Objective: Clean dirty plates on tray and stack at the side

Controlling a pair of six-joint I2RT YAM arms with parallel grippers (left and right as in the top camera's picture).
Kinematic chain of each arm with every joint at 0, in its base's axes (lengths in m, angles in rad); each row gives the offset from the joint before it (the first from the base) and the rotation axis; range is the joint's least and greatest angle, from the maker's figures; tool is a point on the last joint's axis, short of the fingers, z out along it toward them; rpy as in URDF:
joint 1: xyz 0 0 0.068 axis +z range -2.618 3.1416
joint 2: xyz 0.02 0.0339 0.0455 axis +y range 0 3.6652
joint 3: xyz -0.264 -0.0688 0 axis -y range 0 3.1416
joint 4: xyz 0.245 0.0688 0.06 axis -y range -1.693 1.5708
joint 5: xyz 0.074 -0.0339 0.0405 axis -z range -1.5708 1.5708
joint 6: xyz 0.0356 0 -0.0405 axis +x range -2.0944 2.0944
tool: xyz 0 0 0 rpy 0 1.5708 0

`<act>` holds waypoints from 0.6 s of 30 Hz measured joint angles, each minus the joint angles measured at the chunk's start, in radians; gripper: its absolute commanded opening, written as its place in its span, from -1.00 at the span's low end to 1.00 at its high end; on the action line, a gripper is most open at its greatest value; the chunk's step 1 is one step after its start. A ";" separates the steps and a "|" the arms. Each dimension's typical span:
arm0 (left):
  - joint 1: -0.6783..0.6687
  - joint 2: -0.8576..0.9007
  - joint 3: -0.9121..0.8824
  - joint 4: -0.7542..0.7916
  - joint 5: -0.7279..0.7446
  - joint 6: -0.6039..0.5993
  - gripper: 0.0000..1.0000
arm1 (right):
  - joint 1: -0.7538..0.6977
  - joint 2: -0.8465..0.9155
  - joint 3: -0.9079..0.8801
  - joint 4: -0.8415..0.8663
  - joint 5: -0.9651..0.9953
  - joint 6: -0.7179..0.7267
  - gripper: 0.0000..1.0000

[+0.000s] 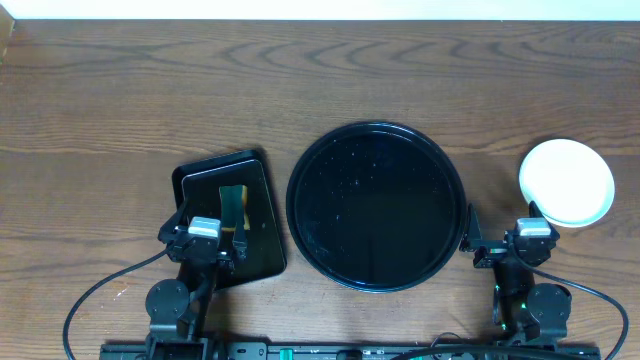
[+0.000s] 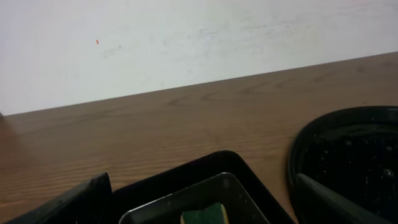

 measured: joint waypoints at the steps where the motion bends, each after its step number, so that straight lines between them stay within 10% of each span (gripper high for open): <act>1: 0.000 0.000 0.000 0.000 0.000 0.000 0.82 | 0.000 0.000 0.000 0.000 0.000 0.003 0.99; 18: 0.000 0.000 0.000 0.000 0.000 0.000 0.82 | 0.000 0.000 0.000 0.000 0.000 0.007 0.99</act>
